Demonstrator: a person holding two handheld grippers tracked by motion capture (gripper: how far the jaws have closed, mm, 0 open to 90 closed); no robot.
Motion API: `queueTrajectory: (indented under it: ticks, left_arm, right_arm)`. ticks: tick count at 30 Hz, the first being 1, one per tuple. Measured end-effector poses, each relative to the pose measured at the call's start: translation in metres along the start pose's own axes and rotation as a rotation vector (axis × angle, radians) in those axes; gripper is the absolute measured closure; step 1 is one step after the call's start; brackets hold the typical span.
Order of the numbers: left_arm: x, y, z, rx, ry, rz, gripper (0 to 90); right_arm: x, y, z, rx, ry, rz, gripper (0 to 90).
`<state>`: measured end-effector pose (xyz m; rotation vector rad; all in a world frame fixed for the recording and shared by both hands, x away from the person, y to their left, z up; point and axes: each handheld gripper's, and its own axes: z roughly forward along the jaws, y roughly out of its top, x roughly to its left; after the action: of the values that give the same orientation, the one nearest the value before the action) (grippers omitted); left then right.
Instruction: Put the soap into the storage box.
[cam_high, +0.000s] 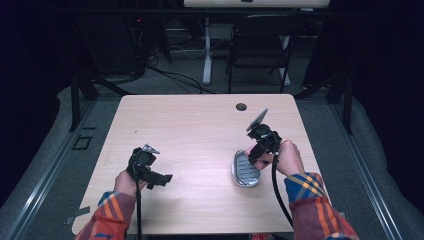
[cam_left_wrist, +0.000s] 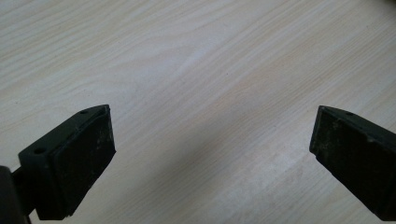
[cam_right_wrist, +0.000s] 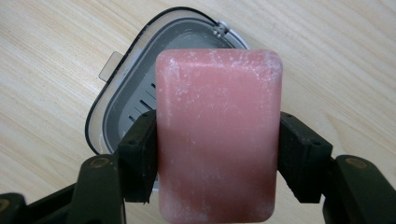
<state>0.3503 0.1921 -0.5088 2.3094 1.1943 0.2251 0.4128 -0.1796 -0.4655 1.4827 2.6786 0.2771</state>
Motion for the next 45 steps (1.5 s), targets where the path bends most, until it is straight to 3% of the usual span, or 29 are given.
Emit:
queueTrajectory:
  ticks: [10,19,26,33,43,45]
  left_arm:
    - [0.000,0.000,0.000,0.000,0.000,0.000,0.0]
    - [0.000,0.000,0.000,0.001,0.002,0.000,0.0]
    - [0.000,0.000,0.000,0.001,0.001,0.002,0.0]
    - [0.000,0.000,0.000,0.001,0.001,0.002,0.0]
    - [0.000,0.000,0.000,0.002,0.000,0.003,0.0]
    - [0.000,0.000,0.000,0.001,0.000,0.003,0.0]
  right_arm:
    - [0.006,0.006,0.012,0.039,-0.002,-0.013,37.4]
    - [0.014,0.010,0.023,0.051,-0.028,0.021,37.4]
    - [0.016,0.013,0.027,0.085,-0.045,0.017,37.3]
    - [0.018,0.016,0.030,0.108,-0.056,0.048,37.2]
    - [0.019,0.016,0.037,0.088,-0.049,0.112,37.1]
    - [0.017,0.017,0.035,0.117,-0.047,0.096,36.5]
